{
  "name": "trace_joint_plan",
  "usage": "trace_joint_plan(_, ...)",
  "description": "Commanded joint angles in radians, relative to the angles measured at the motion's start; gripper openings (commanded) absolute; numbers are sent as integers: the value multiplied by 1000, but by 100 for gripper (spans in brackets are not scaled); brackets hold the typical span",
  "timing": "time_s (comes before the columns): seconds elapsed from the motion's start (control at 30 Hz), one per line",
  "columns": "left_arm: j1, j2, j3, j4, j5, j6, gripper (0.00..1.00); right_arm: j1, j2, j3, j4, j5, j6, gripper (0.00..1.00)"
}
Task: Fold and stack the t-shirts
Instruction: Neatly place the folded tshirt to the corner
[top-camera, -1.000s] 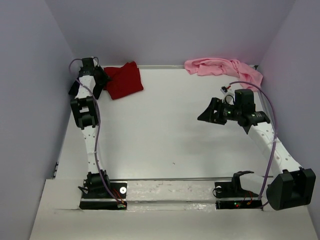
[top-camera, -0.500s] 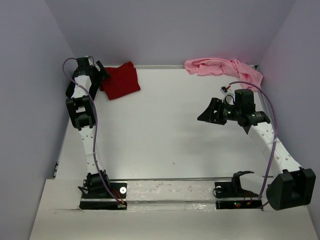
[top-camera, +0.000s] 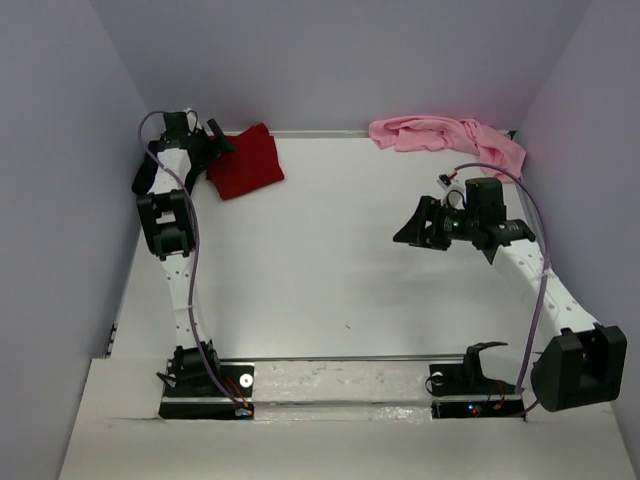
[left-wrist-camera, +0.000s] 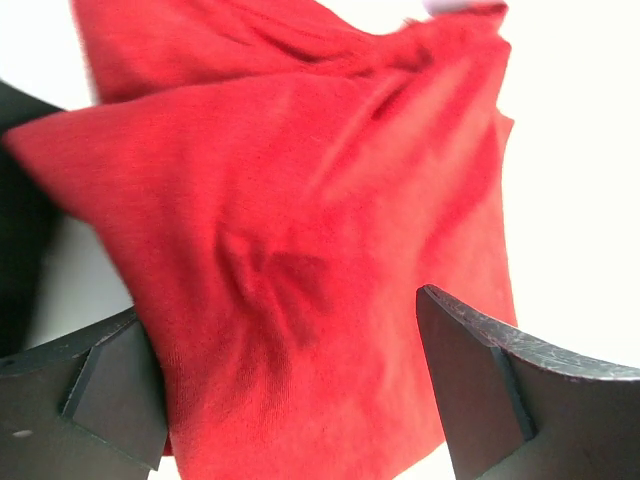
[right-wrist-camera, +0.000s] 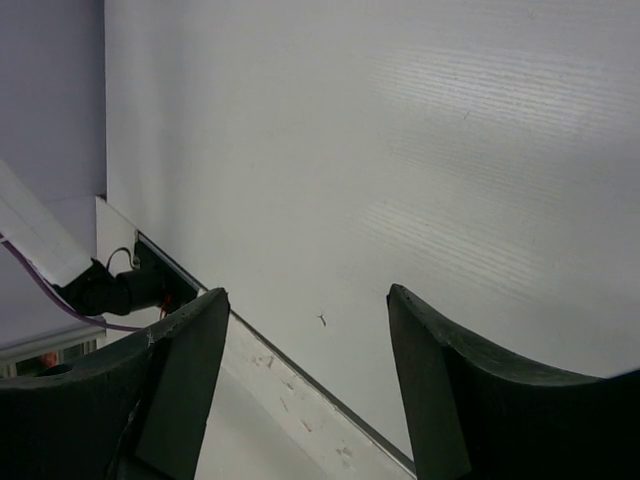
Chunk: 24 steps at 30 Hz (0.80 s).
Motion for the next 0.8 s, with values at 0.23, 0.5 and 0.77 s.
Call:
trace_joint_plan(0.23, -173, -289, -93, -65, -82, 86, 99, -4, 63, 9, 60, 15, -26, 72)
trace_joint_plan(0.5, -268, -443, -195, -190, -465, 92, 99, -4, 118, 72, 47, 27, -67, 72)
trace_joint_plan(0.77, -286, -481, -254, -259, -364, 51, 99, -4, 118, 56, 62, 12, -69, 72)
